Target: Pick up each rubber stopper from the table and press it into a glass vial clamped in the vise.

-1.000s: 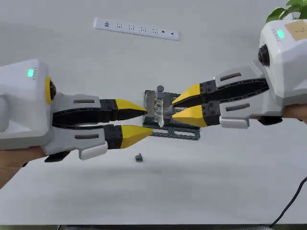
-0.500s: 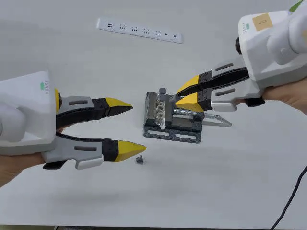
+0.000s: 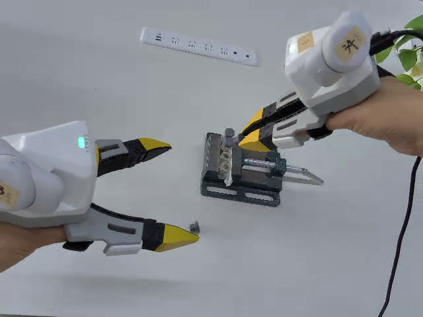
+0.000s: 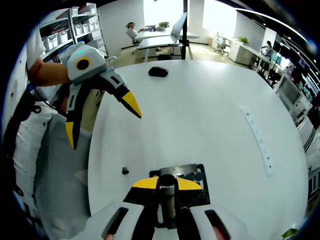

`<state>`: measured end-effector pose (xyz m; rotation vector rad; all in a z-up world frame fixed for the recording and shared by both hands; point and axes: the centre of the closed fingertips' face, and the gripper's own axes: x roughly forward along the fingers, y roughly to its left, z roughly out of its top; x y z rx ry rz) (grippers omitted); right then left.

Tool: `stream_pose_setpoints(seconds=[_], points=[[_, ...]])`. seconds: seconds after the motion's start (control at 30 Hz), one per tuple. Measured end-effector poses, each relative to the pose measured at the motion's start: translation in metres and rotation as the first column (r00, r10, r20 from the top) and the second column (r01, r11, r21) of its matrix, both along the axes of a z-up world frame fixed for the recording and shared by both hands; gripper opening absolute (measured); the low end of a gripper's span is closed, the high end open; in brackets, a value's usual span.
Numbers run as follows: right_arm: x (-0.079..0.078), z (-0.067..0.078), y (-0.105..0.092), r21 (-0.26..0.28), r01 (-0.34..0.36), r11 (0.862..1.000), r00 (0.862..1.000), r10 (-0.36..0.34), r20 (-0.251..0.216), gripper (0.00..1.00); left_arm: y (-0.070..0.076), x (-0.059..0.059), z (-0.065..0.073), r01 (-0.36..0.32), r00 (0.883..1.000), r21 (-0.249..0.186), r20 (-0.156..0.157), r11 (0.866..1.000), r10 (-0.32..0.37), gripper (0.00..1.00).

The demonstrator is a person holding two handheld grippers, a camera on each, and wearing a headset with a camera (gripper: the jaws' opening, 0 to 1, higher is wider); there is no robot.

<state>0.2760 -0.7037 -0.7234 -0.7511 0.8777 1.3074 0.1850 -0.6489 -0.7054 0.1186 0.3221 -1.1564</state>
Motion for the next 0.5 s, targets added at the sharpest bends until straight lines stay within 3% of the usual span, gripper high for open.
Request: stream_pose_setpoints(seconds=[0.1,0.27,0.5], points=[[0.002,-0.009,0.000,-0.033,0.000,0.999,1.000,0.000,-0.016,0.06,0.001,0.002,-0.007,-0.003,1.000,0.025,0.001,1.000,0.003,0.89],[0.006,-0.023,-0.005,-0.106,-0.016,0.994,1.000,0.014,-0.014,0.06,0.001,0.003,-0.007,-0.004,1.000,0.009,0.009,1.000,0.004,0.94],[0.009,-0.038,-0.004,-0.152,-0.025,0.988,0.999,0.020,-0.031,0.06,0.001,0.004,-0.013,-0.007,1.000,0.006,0.004,1.000,0.007,0.97]])
